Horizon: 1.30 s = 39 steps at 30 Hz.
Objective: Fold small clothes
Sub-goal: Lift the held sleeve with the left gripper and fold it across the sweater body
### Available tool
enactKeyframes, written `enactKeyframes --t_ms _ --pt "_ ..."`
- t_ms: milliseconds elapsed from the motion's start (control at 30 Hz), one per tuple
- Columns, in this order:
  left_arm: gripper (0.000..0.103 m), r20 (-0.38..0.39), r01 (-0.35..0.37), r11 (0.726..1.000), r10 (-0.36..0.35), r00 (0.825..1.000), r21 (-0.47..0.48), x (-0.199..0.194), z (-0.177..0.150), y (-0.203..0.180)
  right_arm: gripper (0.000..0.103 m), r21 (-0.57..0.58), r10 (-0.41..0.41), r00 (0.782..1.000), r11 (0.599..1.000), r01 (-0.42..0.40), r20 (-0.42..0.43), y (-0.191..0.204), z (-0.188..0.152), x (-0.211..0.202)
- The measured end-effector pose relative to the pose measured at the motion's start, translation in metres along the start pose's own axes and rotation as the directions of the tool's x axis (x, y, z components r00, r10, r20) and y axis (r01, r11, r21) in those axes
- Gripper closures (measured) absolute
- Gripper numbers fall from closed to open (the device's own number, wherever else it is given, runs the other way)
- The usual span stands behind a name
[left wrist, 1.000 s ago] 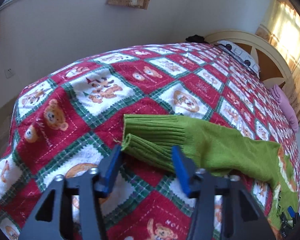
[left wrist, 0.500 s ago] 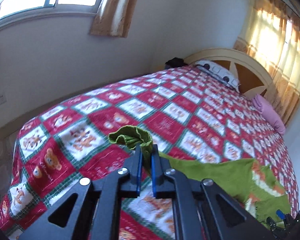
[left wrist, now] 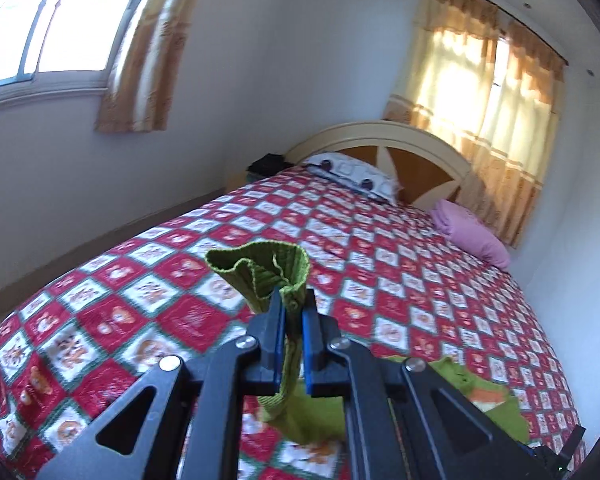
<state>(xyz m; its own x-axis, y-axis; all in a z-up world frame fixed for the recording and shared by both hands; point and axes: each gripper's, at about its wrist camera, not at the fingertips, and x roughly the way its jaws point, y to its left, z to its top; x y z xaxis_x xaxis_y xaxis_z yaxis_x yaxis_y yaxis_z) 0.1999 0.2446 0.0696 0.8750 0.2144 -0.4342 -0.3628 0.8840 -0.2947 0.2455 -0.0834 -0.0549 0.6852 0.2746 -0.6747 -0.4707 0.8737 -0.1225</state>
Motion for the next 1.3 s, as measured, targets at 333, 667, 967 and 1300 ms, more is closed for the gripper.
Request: enactKeyframes --t_ms 333,667,967,1300 --pt "0.096 -0.059 0.197 0.978 -0.193 0.979 0.072 0.023 -0.019 -0.115 0.034 0.041 -0.014 1.0 0.999 0.013 0.016 -0.026 -0.023 -0.029" --pt "0.097 -0.203 0.319 0.925 -0.279 0.939 0.206 0.063 -0.113 -0.247 0.034 0.078 -0.006 0.999 0.997 0.009 -0.044 -0.039 -0.066 -0.033" --pt "0.052 -0.288 0.352 0.838 -0.245 0.926 0.417 0.048 -0.188 -0.274 0.034 0.137 0.017 0.995 0.991 -0.003 -0.103 -0.051 -0.095 -0.025" --pt "0.036 -0.184 -0.055 0.887 0.155 0.971 0.459 0.058 -0.166 -0.1 0.034 0.263 0.166 0.985 0.954 -0.146 -0.053 -0.067 -0.028 -0.016"
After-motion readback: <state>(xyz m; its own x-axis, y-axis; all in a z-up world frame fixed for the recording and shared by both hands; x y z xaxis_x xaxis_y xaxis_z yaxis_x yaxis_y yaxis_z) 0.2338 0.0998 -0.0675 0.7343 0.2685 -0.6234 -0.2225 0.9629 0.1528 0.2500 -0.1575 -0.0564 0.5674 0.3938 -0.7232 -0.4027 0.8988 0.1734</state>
